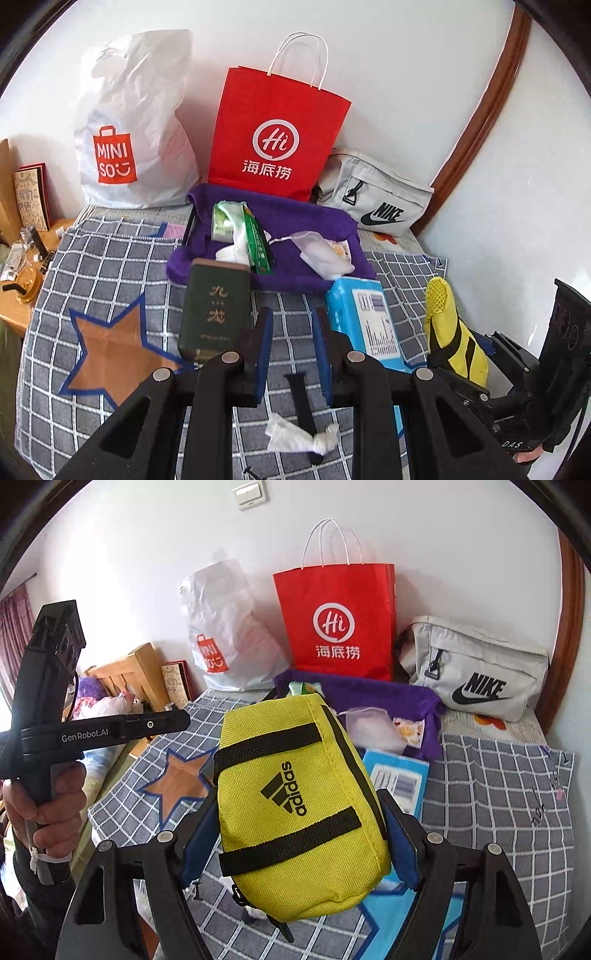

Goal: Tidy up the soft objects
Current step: 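Pull both tools back from the towel, right tool still holding the pouch, then lower the yellow pouch onto the purple towel and open the right tool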

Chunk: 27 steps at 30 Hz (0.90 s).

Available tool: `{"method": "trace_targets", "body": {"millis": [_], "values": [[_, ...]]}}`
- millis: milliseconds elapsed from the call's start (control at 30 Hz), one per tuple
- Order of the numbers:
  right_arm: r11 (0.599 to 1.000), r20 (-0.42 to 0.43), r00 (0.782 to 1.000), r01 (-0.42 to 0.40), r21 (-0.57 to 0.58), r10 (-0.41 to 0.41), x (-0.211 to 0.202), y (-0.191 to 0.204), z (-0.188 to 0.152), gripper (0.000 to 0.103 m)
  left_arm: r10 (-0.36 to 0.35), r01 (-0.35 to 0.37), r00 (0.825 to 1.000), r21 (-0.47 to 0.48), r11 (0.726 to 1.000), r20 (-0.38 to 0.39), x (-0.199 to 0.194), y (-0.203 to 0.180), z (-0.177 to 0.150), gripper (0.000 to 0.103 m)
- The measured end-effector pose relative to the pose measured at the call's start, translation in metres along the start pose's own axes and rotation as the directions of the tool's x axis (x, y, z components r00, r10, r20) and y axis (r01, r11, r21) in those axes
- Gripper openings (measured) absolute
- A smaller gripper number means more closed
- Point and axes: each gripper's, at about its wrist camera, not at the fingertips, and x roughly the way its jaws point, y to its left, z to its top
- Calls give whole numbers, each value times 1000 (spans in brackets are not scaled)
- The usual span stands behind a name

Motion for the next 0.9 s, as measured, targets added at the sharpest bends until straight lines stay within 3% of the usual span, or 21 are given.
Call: {"method": "trace_targets", "body": {"millis": [267, 567, 800, 900], "values": [[1000, -29, 1000, -12, -2, 12, 0, 9, -43, 79, 48, -48, 999, 1, 999, -15, -3, 8, -35, 21], [999, -110, 994, -26, -19, 24, 34, 17, -81, 79, 58, -61, 995, -32, 998, -78, 17, 25, -65, 21], [1000, -64, 998, -12, -18, 11, 42, 1, -59, 79, 61, -65, 995, -44, 997, -83, 25, 36, -64, 21], [997, -29, 997, 74, -24, -75, 60, -19, -31, 79, 71, -75, 994, -41, 996, -81, 32, 40, -60, 21]]}}
